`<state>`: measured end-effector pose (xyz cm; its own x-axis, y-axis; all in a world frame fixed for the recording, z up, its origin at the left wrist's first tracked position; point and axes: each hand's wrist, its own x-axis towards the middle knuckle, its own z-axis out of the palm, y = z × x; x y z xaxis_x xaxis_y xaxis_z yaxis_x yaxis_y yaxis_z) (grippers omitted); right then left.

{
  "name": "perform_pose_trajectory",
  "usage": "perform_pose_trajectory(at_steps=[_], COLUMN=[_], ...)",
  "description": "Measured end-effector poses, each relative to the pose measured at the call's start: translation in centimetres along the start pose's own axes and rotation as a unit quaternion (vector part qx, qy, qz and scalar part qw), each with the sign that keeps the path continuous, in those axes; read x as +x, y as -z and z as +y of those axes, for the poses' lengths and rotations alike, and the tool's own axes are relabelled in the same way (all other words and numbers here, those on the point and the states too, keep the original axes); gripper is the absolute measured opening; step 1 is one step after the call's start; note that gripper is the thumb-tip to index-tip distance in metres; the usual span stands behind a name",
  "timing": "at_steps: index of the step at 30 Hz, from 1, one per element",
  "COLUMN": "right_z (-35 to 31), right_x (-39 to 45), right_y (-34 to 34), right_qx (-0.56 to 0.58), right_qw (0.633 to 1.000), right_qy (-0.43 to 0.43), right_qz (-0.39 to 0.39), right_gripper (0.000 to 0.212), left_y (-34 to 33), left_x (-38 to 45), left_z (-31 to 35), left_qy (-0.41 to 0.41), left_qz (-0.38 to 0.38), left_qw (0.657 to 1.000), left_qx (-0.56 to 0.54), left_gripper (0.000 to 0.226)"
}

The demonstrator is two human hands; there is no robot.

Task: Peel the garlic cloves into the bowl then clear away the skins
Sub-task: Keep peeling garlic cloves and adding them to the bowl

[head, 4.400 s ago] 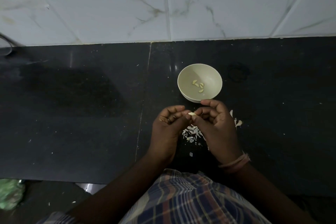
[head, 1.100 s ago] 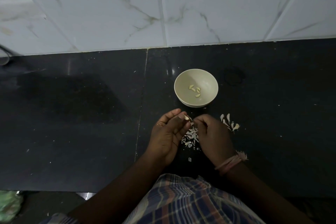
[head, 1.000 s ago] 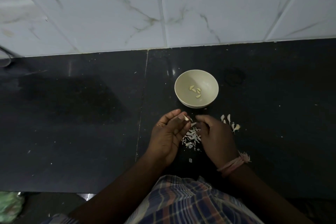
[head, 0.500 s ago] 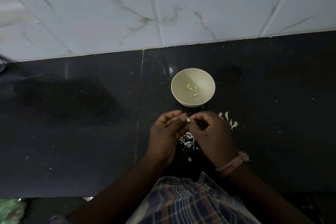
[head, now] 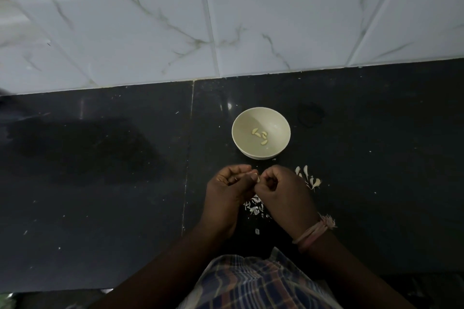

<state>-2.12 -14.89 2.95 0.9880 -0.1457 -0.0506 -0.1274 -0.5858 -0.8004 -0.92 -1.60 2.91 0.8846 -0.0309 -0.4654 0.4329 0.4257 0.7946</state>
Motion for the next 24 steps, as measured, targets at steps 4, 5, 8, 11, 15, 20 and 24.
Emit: perform_pose_trajectory(at_steps=[4, 5, 8, 11, 15, 20, 24], right_z=[-0.8, -1.0, -0.6, -0.5, 0.1, 0.1, -1.1], right_x=[0.7, 0.8, 1.1, 1.1, 0.8, 0.7, 1.1], right_y=[0.3, 0.3, -0.1, -0.2, -0.1, 0.0, 0.4], right_qx=[0.057, 0.090, 0.172, 0.183, -0.004, 0.018, 0.097], right_qw=[0.997, 0.993, 0.975, 0.970, 0.997, 1.000, 0.994], right_qy=[-0.042, -0.067, -0.140, -0.160, -0.078, -0.008, 0.005], right_qz=[-0.019, -0.026, -0.009, 0.022, 0.007, 0.011, 0.045], right_gripper=[0.012, 0.010, 0.018, 0.029, 0.034, 0.021, 0.033], left_y=[-0.1, -0.1, -0.2, -0.5, -1.1, -1.5, -2.0], left_x=[0.6, 0.7, 1.2, 1.7, 2.2, 2.4, 2.3], left_z=[0.7, 0.8, 1.0, 1.1, 1.6, 2.2, 2.4], left_qy=[0.076, 0.098, 0.135, 0.143, 0.122, 0.087, 0.073], left_qz=[-0.026, -0.029, -0.028, -0.019, -0.011, 0.004, 0.003], left_qw=[0.993, 0.988, 0.979, 0.977, 0.985, 0.992, 0.991], left_qx=[-0.090, -0.115, -0.152, -0.158, -0.123, -0.092, -0.110], left_gripper=[0.021, 0.019, 0.016, 0.018, 0.016, 0.023, 0.019])
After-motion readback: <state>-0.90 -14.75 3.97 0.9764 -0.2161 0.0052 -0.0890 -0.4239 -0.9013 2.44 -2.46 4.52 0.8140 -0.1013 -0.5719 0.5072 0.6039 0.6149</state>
